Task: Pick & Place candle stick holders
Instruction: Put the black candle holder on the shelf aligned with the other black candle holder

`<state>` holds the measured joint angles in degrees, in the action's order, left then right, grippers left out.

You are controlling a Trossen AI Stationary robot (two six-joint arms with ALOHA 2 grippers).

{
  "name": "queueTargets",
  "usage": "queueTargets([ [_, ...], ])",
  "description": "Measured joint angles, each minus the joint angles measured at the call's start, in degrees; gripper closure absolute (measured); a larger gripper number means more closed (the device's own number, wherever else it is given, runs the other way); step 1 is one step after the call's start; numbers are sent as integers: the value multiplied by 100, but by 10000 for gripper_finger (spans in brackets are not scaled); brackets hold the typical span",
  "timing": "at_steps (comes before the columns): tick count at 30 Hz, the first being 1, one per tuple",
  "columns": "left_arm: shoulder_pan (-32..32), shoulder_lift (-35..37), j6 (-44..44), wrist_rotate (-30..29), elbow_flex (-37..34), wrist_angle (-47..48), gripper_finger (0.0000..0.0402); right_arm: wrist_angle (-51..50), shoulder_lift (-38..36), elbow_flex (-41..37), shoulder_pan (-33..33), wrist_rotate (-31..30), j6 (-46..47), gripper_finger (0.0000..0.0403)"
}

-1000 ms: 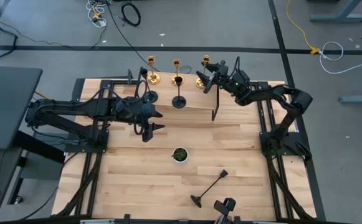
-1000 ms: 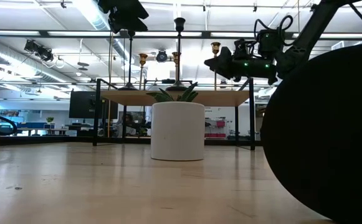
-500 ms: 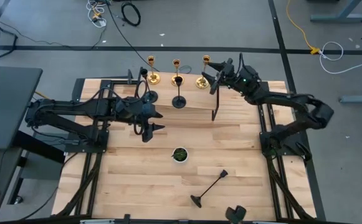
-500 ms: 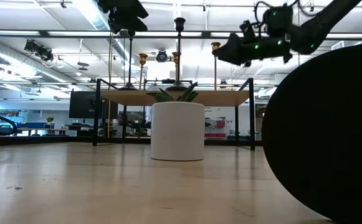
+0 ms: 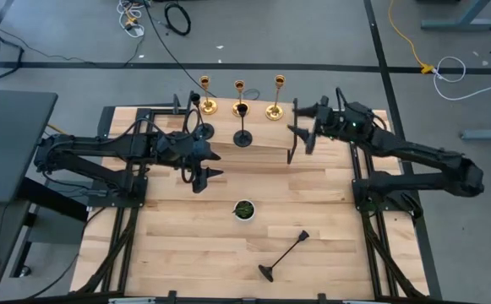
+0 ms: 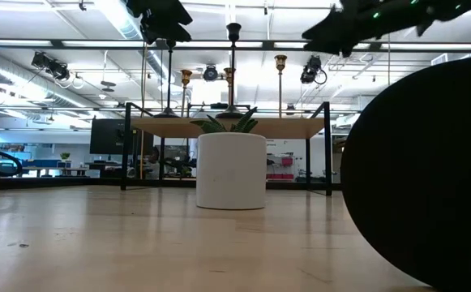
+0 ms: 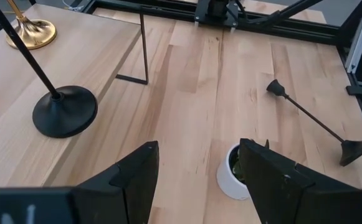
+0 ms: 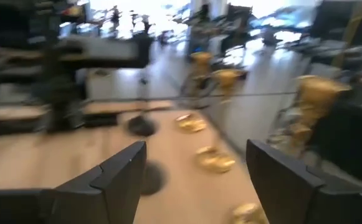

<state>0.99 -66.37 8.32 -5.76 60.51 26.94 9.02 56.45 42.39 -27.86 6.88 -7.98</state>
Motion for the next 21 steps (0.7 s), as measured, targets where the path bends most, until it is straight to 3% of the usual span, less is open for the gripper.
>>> queueTargets([
  [10, 0, 0, 287, 30, 0, -4, 179, -1579, -922, 0, 1847, 15, 797, 128],
  [21, 0, 2, 613, 496, 0, -4, 179, -1956, -672, 0, 4043, -25, 2571, 128],
])
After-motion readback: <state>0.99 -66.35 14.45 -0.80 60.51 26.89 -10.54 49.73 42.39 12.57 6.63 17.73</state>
